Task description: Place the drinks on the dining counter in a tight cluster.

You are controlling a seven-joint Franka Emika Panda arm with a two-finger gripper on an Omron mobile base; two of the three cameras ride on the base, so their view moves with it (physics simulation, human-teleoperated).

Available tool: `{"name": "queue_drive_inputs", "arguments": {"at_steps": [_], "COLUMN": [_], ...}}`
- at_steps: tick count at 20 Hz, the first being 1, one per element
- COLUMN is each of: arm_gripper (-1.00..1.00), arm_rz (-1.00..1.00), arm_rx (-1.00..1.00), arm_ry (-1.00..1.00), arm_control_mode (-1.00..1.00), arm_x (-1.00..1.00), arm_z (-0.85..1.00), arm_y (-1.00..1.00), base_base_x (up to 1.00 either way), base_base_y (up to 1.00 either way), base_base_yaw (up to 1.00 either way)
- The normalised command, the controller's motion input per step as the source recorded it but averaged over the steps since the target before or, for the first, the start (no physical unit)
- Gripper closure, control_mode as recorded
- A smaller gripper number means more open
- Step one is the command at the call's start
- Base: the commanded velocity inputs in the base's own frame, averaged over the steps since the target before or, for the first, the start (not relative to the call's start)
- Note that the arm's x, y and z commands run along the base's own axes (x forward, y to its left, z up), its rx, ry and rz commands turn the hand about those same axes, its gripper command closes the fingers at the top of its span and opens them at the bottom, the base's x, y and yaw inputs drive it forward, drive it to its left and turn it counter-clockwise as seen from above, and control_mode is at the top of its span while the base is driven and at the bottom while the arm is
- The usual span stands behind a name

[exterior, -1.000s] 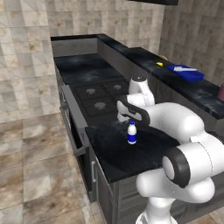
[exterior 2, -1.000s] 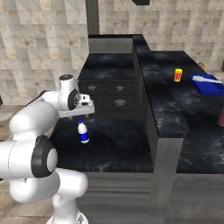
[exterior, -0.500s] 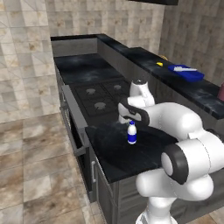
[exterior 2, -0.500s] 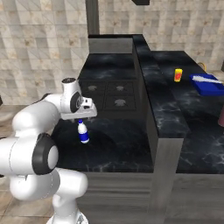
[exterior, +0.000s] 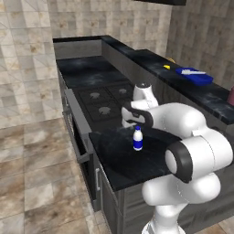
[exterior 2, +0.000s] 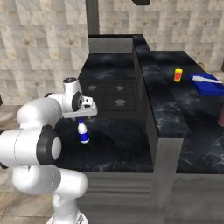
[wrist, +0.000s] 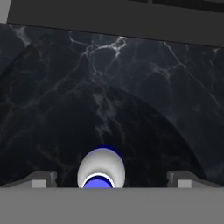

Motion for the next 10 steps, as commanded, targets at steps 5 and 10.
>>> {"name": "queue_drive_inputs", "arguments": {"at_steps": [5,10], "arm_gripper": [-1.00,-1.00], "arm_rz": [-0.01,-0.01], "arm_rx": [0.00,0.00], "arm_ry": [0.00,0.00], "arm_control_mode": [-1.00,-1.00], "arm_x": [-0.01,-0.16], "arm_z": [0.00,0.00], "arm_y": [0.05,0.01], "base_base_x": [0.00,0.00], "base_base_y": [0.00,0.00], "base_base_yaw": [0.00,0.00]}}
